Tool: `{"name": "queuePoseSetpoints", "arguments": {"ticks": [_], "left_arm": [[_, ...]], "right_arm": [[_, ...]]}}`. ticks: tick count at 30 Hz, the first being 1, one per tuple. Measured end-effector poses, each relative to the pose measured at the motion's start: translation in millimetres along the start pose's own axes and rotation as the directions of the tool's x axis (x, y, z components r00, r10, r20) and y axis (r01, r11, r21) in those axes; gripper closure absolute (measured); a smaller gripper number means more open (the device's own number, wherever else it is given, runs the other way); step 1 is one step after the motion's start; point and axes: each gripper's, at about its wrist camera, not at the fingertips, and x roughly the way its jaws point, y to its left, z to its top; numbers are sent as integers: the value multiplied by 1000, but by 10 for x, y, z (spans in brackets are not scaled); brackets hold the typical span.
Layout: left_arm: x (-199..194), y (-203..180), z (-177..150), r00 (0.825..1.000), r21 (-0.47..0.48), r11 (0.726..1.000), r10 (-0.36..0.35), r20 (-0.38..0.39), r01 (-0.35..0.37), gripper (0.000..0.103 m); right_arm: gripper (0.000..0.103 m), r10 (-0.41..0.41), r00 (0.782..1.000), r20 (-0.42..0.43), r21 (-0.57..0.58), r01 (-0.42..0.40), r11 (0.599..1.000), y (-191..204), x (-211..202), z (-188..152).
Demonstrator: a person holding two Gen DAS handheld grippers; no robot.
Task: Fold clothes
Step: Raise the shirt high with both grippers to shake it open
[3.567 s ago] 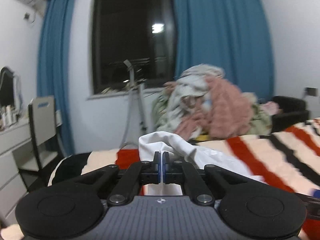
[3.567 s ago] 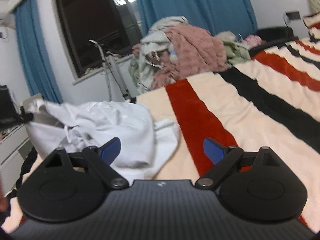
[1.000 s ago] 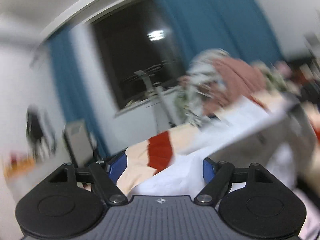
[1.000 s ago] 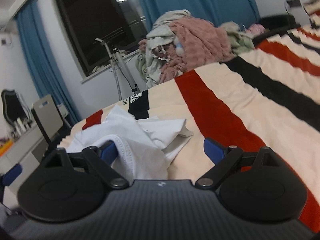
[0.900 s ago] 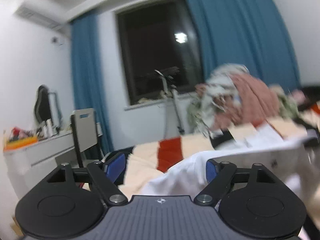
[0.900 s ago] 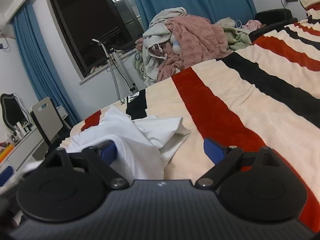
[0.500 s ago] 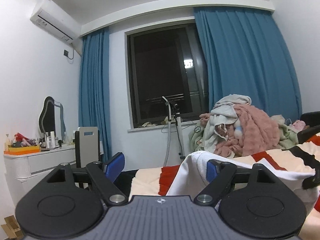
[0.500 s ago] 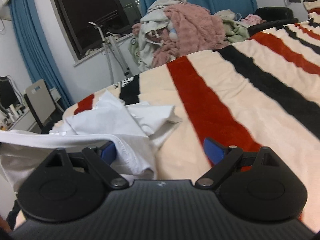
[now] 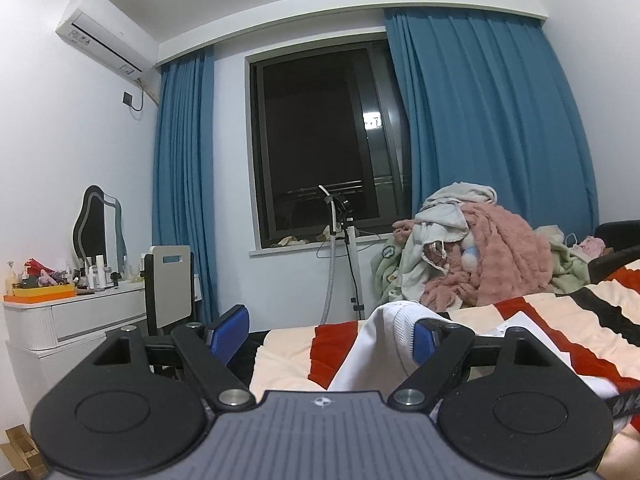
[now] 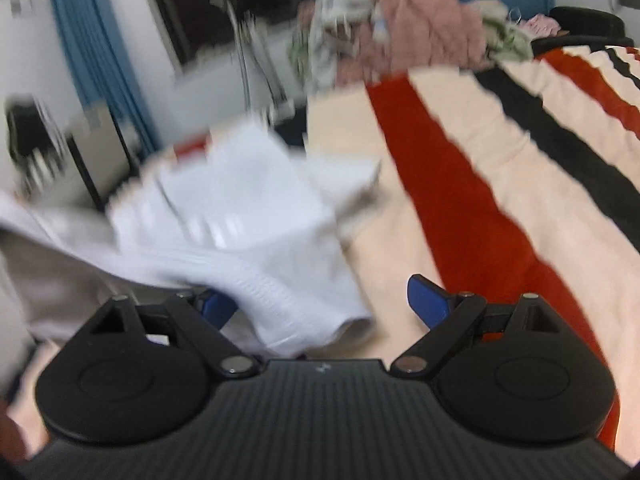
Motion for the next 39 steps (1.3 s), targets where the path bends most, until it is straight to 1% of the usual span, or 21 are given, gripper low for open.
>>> {"name": "queuePoseSetpoints", "arguments": {"ticks": [2,3,5,6,8,10,12,14,16,17,19,20,22,25,27,31,34,36,38,39], "left_arm": [[29,14,-9,1000,2,1000,0,-10,0,20],[43,22,-13,1000,3,1000,-1,-15,1,20],[71,29,-25,1000,7,1000,-2,-26,2,20],[83,21,-37,999,12,1000,-3,-32,3,20],[99,-9,-64,999,26,1000,-12,-45,13,20],[114,-43,-92,998,39,999,-29,-58,31,20],[120,-90,-122,996,47,996,-68,-66,71,20],[129,-170,-167,993,79,992,-93,-77,99,20],[150,-251,-226,989,111,986,-113,-95,123,20],[166,-292,-266,987,127,983,-116,-109,129,20],[209,-377,-369,984,161,978,-105,-147,129,20],[240,-388,-403,983,167,979,-91,-160,118,20],[320,-347,-438,983,157,985,-45,-178,74,19],[440,-285,-489,978,143,990,23,-206,7,19],[491,-188,-473,976,100,995,50,-211,-29,19],[473,58,-347,978,-7,996,84,-193,-87,18],[381,187,-281,978,-40,992,114,-174,-122,17],[329,265,-244,978,-64,989,118,-173,-131,16],[195,332,-199,978,-81,988,119,-171,-134,16],[118,359,-170,978,-88,987,119,-171,-135,16]], "right_arm": [[12,-44,999,-30,45,46,998,-47,80,-34],[12,-62,998,-12,90,63,994,-109,50,-22],[12,-105,992,66,156,93,983,-212,-88,22],[12,-124,985,121,165,104,981,-223,-185,46],[12,-151,958,245,162,114,980,-209,-392,83],[12,-153,927,342,133,113,985,-148,-544,116],[12,-127,903,411,80,103,991,-67,-645,136],[12,-110,889,444,34,106,994,-18,-687,150],[12,-107,889,446,9,115,993,21,-671,154],[12,-107,892,439,11,113,994,10,-663,154],[12,-110,897,428,26,109,994,-27,-664,167],[12,-112,898,425,31,109,994,-39,-670,172],[12,-113,897,428,25,113,993,-34,-686,168],[12,-116,897,427,13,122,992,-23,-697,161],[12,-121,910,397,-11,137,991,-4,-633,163],[12,-178,942,286,-62,204,977,-10,-376,170],[12,-208,958,196,-87,228,970,-23,-246,85],[12,-231,960,158,-85,246,965,-48,-229,8],[12,-254,953,167,-100,273,957,-44,-291,-51],[12,-261,947,187,-106,284,953,-28,-365,-75]]}}
